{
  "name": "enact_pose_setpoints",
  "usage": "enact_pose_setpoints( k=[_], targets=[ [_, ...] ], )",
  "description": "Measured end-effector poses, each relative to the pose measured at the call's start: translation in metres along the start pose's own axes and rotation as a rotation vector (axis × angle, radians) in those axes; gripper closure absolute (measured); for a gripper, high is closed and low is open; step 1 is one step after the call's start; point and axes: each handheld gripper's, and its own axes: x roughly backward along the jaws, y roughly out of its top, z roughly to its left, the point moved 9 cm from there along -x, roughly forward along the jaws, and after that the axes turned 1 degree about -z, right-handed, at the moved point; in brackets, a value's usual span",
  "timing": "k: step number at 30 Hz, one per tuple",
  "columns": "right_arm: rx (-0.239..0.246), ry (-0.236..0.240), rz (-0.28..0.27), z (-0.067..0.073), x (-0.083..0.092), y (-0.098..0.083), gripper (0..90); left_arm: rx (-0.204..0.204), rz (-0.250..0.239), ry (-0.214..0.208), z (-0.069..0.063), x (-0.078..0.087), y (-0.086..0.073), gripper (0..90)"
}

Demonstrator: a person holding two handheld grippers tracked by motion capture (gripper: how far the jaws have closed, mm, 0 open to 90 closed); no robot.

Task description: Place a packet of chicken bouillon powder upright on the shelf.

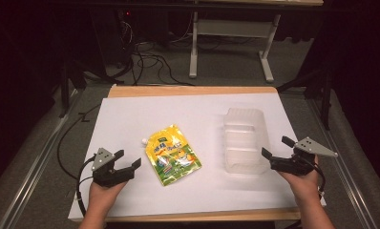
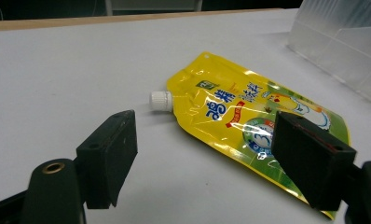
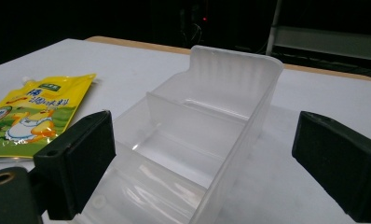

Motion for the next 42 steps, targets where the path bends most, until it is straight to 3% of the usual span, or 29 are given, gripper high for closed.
enact_pose_setpoints(
  k=[6,16,26,34,38,42],
  targets=[
    [0.001,0.008,0.014,0.002,-0.002,-0.003,6.3,0.018,0.004,-0.011,-0.001,0.000,0.001,23.1],
    [0.007,0.032,-0.002,0.006,-0.001,0.000,6.4,0.016,0.032,-0.027,-0.003,-0.003,-0.003,23.1],
    [0.028,0.038,-0.018,0.012,0.001,0.004,6.2,0.021,0.001,-0.032,-0.004,0.002,0.002,23.0],
    [0.029,0.041,-0.014,0.013,-0.001,0.003,6.3,-0.007,-0.016,-0.050,-0.010,0.000,0.006,22.6],
    [0.030,0.044,-0.012,0.013,-0.001,0.003,6.4,-0.001,0.007,-0.048,-0.010,-0.009,0.007,22.0],
    [0.032,0.050,-0.005,0.015,-0.001,0.002,6.6,0.047,0.065,-0.062,-0.008,-0.027,0.006,21.3]
  ],
)
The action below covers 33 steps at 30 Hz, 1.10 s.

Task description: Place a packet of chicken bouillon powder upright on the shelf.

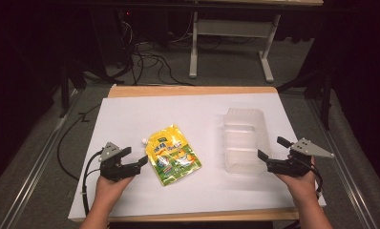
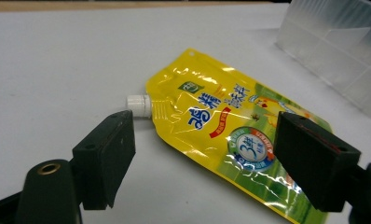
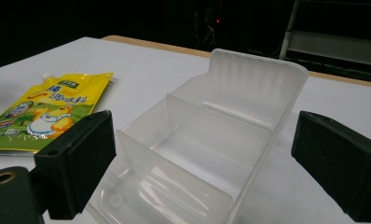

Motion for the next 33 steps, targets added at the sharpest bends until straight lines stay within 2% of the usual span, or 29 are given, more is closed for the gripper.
enact_pose_setpoints(
  k=[2,4,8,10,12,15,16,20,21,27,28,33],
  targets=[
    [-0.003,0.006,0.000,0.001,0.000,0.000,6.8,0.020,0.034,-0.002,0.003,-0.010,0.000,20.9],
    [-0.003,0.007,-0.001,0.000,0.000,0.000,6.8,0.024,0.060,0.013,0.007,-0.019,0.000,20.9],
    [-0.007,0.011,-0.006,0.000,0.000,0.001,7.0,0.050,0.083,0.025,0.015,-0.034,0.001,21.7],
    [-0.009,0.015,-0.008,-0.001,0.001,0.001,7.3,0.079,0.098,0.034,0.021,-0.040,-0.002,23.1],
    [-0.011,0.015,-0.008,0.000,0.001,0.001,7.4,0.087,0.115,0.038,0.025,-0.045,-0.005,24.1],
    [-0.012,0.019,-0.005,0.001,0.000,0.000,7.5,0.112,0.124,0.026,0.027,-0.051,-0.007,27.7],
    [-0.007,0.022,-0.005,0.002,-0.001,0.001,7.6,0.120,0.129,0.022,0.028,-0.052,-0.008,31.6],
    [-0.007,0.025,-0.002,0.004,-0.002,0.000,7.8,0.147,0.147,0.005,0.029,-0.059,-0.013,35.4],
    [-0.004,0.026,-0.001,0.005,-0.002,0.000,7.9,0.165,0.153,0.000,0.030,-0.062,-0.014,37.7],
    [-0.005,0.025,-0.002,0.004,-0.002,0.000,8.0,0.171,0.171,-0.012,0.029,-0.065,-0.017,44.7],
    [-0.005,0.024,-0.002,0.003,-0.002,0.000,8.2,0.167,0.171,-0.012,0.028,-0.065,-0.017,48.2],
    [-0.010,0.023,0.002,0.003,-0.002,-0.001,8.6,0.144,0.180,-0.025,0.024,-0.065,-0.020,55.0]
  ],
)
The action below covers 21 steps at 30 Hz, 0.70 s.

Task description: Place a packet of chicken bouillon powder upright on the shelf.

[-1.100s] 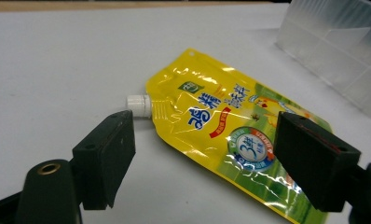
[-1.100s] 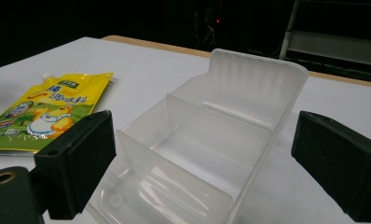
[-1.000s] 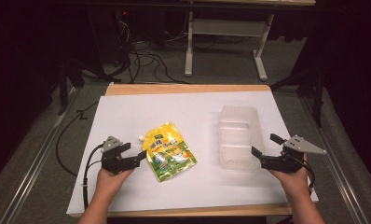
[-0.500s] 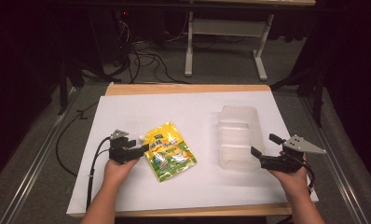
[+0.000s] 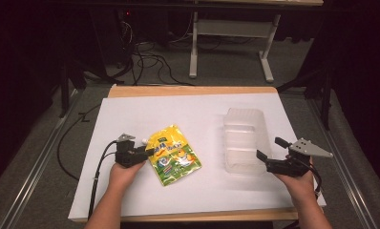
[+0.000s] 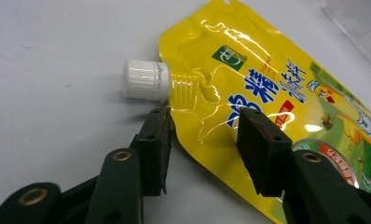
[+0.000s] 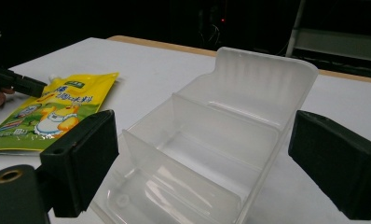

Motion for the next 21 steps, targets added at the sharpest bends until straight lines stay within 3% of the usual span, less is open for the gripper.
enact_pose_setpoints(
  k=[7,12,14,15,16,17,21],
  targets=[
    [0.003,0.000,0.002,0.0008,-0.0010,-0.0009,9.3,0.016,-0.002,0.028,0.0027,0.0003,-0.0008,65.6],
    [-0.005,-0.006,0.008,-0.0007,-0.0011,-0.0021,9.9,-0.002,0.002,0.054,0.0025,0.0000,-0.0022,80.1],
    [-0.009,-0.007,0.008,-0.0006,-0.0007,-0.0021,10.0,-0.024,0.001,0.075,0.0015,-0.0003,-0.0027,82.2],
    [-0.007,-0.008,0.006,-0.0010,-0.0002,-0.0020,10.2,-0.038,0.008,0.086,0.0013,-0.0004,-0.0038,90.0],
    [-0.007,-0.008,0.006,-0.0010,-0.0002,-0.0020,10.2,-0.048,0.009,0.082,-0.0007,-0.0015,-0.0044,90.0],
    [-0.005,-0.009,0.005,-0.0014,-0.0001,-0.0019,10.3,-0.085,0.010,0.081,-0.0041,-0.0021,-0.0051,90.0],
    [-0.012,-0.010,0.007,-0.0023,0.0000,-0.0028,10.6,-0.101,0.009,0.070,-0.0069,-0.0020,-0.0060,90.0]
  ],
)
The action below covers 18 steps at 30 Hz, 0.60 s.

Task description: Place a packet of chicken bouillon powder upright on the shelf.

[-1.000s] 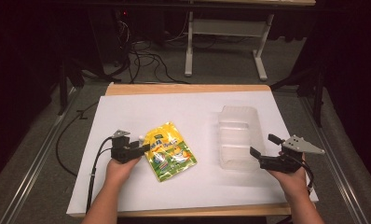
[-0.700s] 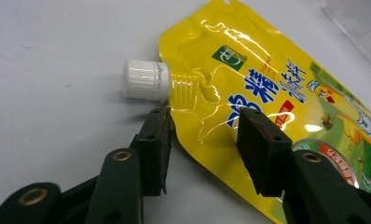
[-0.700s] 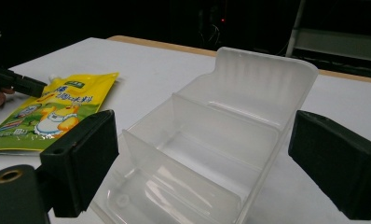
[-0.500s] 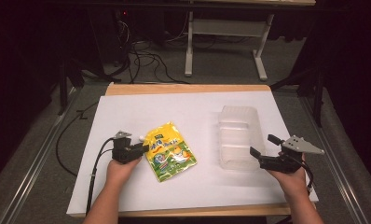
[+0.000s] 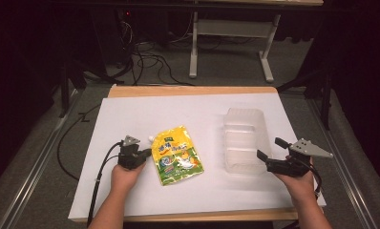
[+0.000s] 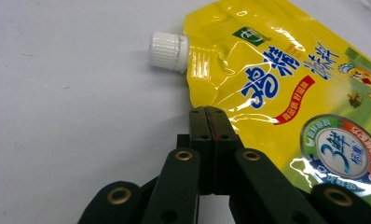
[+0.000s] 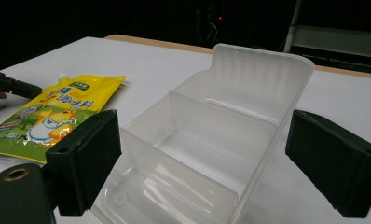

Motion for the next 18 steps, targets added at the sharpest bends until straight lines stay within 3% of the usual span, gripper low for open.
enact_pose_setpoints(
  k=[2,6,9,10,12,16,17,18],
  targets=[
    [0.000,0.000,-0.001,0.000,0.000,0.000,10.8,-0.004,-0.005,-0.008,0.000,0.001,0.000,90.0],
    [0.001,-0.001,0.001,0.000,-0.001,0.000,11.0,0.046,-0.015,-0.021,0.003,0.001,0.003,90.0],
    [0.002,0.000,0.005,0.001,-0.001,-0.001,11.2,0.061,-0.032,-0.025,0.005,0.002,0.006,90.0],
    [0.002,0.000,0.005,0.001,-0.002,-0.001,11.3,0.084,-0.043,-0.035,0.006,0.002,0.008,87.2],
    [0.008,0.002,0.007,0.001,-0.002,-0.001,11.4,0.192,-0.063,-0.106,0.007,0.000,0.014,71.8],
    [0.006,0.003,0.008,0.002,-0.002,-0.001,11.5,0.299,-0.055,-0.122,0.015,-0.007,0.016,58.8],
    [0.008,0.003,0.008,0.002,-0.002,-0.001,11.5,0.339,-0.061,-0.139,0.019,-0.006,0.017,58.7],
    [0.012,0.003,0.009,0.002,-0.002,-0.001,11.5,0.351,-0.056,-0.156,0.020,-0.006,0.017,58.9]
  ],
)
